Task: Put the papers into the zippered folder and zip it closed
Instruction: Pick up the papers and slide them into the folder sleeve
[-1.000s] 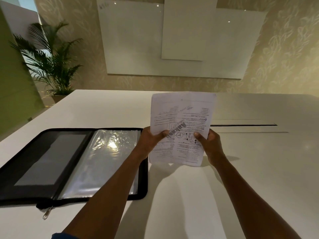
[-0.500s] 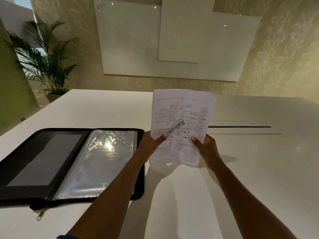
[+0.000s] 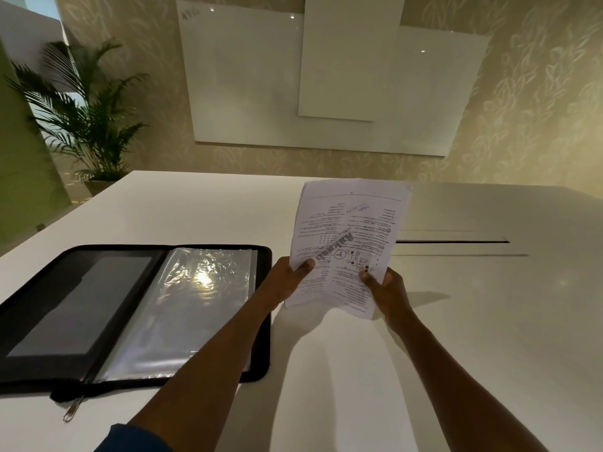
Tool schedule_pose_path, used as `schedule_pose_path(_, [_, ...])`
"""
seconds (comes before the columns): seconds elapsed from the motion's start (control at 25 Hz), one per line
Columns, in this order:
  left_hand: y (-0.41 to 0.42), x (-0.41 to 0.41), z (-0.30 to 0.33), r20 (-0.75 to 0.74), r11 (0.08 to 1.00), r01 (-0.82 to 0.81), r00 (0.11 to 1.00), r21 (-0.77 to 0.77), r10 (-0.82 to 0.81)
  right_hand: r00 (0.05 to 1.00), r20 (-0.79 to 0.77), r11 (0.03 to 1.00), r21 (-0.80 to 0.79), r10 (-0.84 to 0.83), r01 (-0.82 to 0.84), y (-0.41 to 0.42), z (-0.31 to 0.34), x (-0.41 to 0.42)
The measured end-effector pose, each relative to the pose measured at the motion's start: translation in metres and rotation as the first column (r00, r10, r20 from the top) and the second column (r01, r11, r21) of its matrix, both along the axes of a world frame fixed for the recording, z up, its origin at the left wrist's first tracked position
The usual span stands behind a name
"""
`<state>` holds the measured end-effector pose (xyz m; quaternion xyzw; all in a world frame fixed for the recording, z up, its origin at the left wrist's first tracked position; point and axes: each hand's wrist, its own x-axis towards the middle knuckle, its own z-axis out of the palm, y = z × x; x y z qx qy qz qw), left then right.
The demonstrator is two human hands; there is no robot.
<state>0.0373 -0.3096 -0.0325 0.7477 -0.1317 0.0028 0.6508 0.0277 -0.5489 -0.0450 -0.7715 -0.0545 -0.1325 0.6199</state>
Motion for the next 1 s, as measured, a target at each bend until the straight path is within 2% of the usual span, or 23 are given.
schedule_pose_path(0.12, [0.003, 0.006, 0.008, -0.034, 0.998, -0.038, 0.999, -0.056, 0.036, 0.999, -0.042, 0.996, 0.086, -0.032, 0.035, -0.001, 0.001, 0.007])
schedule_pose_path(0.24, [0.005, 0.01, 0.015, -0.105, 0.967, -0.157, 0.985, -0.201, 0.138, 0.989, -0.142, 0.954, 0.289, -0.043, 0.083, -0.003, -0.001, 0.009])
schedule_pose_path(0.36, [0.002, 0.013, 0.016, -0.191, 0.9, -0.244, 0.964, -0.361, 0.184, 0.966, -0.224, 0.89, 0.456, 0.127, -0.011, 0.006, 0.0, 0.006])
schedule_pose_path(0.44, [-0.003, 0.014, 0.016, -0.266, 0.856, -0.252, 0.954, -0.451, 0.14, 0.941, -0.22, 0.853, 0.509, 0.256, -0.113, 0.021, 0.005, 0.006])
schedule_pose_path(0.6, [-0.013, 0.014, 0.013, -0.287, 0.802, -0.212, 0.957, -0.558, 0.054, 0.934, -0.15, 0.848, 0.484, 0.325, -0.217, 0.049, 0.016, 0.013])
schedule_pose_path(0.72, [-0.013, 0.014, 0.007, -0.282, 0.8, -0.195, 0.959, -0.567, 0.034, 0.947, -0.122, 0.875, 0.431, 0.297, -0.219, 0.061, 0.017, 0.022])
schedule_pose_path(0.8, [-0.009, 0.015, 0.006, -0.271, 0.831, -0.181, 0.962, -0.527, 0.038, 0.957, -0.105, 0.882, 0.425, 0.271, -0.203, 0.064, 0.014, 0.029])
schedule_pose_path(0.88, [-0.001, 0.016, 0.003, -0.286, 0.82, -0.242, 0.953, -0.518, 0.101, 0.962, -0.104, 0.879, 0.441, 0.252, -0.183, 0.063, 0.01, 0.039])
schedule_pose_path(0.92, [0.005, 0.016, 0.0, -0.276, 0.802, -0.299, 0.945, -0.517, 0.174, 0.963, -0.115, 0.878, 0.448, 0.243, -0.168, 0.06, 0.008, 0.044])
schedule_pose_path(0.96, [0.012, 0.017, -0.003, -0.233, 0.803, -0.391, 0.919, -0.449, 0.318, 0.964, -0.131, 0.878, 0.455, 0.231, -0.149, 0.057, 0.008, 0.049])
schedule_pose_path(1.0, [0.022, 0.018, -0.007, -0.118, 0.818, -0.519, 0.854, -0.249, 0.506, 0.965, -0.149, 0.879, 0.459, 0.216, -0.126, 0.052, 0.009, 0.053])
